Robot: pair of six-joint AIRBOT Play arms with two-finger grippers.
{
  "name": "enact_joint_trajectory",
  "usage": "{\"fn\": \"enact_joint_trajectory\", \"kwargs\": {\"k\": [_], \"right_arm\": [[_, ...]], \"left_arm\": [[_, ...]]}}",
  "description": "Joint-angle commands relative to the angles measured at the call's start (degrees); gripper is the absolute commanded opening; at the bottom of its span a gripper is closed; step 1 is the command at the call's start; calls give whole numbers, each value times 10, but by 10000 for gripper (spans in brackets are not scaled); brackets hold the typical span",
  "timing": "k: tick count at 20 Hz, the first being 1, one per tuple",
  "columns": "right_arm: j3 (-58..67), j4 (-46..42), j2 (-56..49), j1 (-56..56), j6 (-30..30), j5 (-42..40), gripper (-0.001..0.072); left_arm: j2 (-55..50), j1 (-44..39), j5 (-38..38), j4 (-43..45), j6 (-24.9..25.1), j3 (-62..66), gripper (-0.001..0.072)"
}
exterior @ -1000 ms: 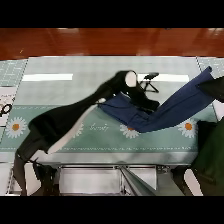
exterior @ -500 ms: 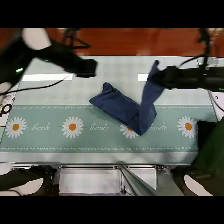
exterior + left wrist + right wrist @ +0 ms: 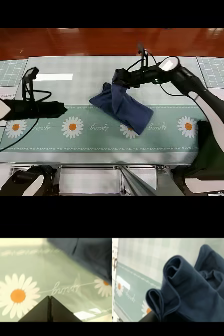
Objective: Fold the shirts.
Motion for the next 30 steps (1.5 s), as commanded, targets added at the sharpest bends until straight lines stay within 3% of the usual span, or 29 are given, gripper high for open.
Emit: {"fn": "enact_joint_trajectory", "kwargs": {"k": [1, 4, 5, 6, 7, 10, 13, 16, 18, 20, 22, 24, 27, 30], "right_arm": [[46, 25, -70, 14, -1, -18, 34], [53, 35, -88, 14, -1, -39, 35], [53, 37, -91, 14, -1, -43, 75], [53, 40, -92, 14, -1, -44, 275], [53, 41, -91, 14, -1, -43, 420], [53, 47, -79, -7, -1, 35, 413], [53, 3, -24, -81, 0, 199, 412], [30, -198, 107, -173, 26, 284, 412], [-47, -382, 225, -220, 69, 269, 412], [-188, -471, 340, -263, 138, 198, 412], [-341, -400, 413, -297, 141, 121, 418], [-454, -260, 421, -305, 95, 57, 419], [-528, -56, 356, -282, 8, -17, 419], [-528, 95, 242, -246, -81, -24, 418]], "left_arm": [[27, 7, 28, -32, 1, -60, 16], [27, 7, 50, -41, 1, -61, 16], [27, 7, 55, -41, 1, -61, 16], [27, 7, 59, -41, 1, -61, 16], [27, 7, 64, -41, 1, -61, 16], [27, 16, 117, -25, 6, -58, 16], [28, 115, 129, -22, -14, 13, 16], [36, 197, 73, -55, 1, 85, 16], [53, 203, 47, -56, 16, 84, 16], [70, 180, 35, -63, 16, 56, 16], [81, 143, 41, -80, 16, 16, 16], [80, 98, 47, -100, 16, -27, 16], [79, 29, 84, -116, 10, -84, 16], [78, -15, 115, -116, -15, -112, 16]]}}
